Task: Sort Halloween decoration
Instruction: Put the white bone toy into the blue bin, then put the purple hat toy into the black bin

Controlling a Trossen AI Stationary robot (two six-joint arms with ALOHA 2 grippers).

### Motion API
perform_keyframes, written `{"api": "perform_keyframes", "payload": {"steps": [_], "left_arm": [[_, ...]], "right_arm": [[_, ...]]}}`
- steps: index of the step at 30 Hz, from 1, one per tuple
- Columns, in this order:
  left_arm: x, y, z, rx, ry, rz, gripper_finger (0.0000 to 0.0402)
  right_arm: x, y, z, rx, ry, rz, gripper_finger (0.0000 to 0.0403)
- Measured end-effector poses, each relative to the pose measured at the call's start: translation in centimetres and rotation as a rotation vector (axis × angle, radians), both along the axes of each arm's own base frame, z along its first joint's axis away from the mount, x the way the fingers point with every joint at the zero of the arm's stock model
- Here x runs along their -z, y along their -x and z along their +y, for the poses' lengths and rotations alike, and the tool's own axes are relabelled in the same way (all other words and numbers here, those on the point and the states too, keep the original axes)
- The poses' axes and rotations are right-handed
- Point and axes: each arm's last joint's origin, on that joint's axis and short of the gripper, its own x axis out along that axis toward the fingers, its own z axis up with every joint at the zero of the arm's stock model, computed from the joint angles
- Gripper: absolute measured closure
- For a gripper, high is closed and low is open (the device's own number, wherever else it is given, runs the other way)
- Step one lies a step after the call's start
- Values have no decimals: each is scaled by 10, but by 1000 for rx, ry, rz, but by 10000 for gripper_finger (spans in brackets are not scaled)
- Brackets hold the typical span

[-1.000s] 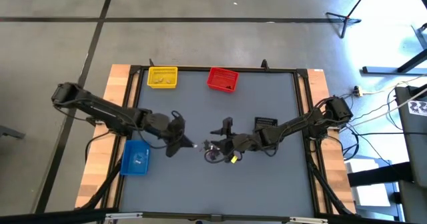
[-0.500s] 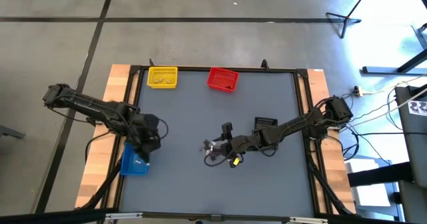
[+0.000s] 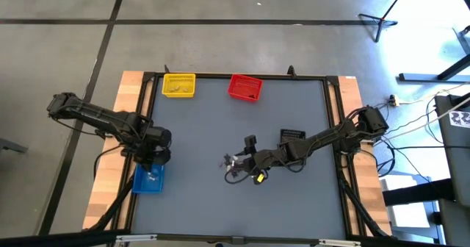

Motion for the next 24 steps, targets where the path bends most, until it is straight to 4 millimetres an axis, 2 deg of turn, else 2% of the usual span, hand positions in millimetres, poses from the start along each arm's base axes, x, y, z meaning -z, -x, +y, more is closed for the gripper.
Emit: {"api": "perform_keyframes", "payload": {"steps": [9, 15, 20, 24], "left_arm": [[1, 0, 1, -38, -39, 16, 312], [0, -3, 1, -57, -47, -10, 300], [-3, -15, -1, -51, -35, -157, 299], [-11, -33, -4, -68, -10, -372, 299]], "right_arm": [[3, 2, -1, 12, -4, 38, 210], [6, 4, 2, 0, -142, 86, 210], [10, 8, 2, -7, -206, 157, 210], [13, 12, 1, 33, -229, 203, 210]]}}
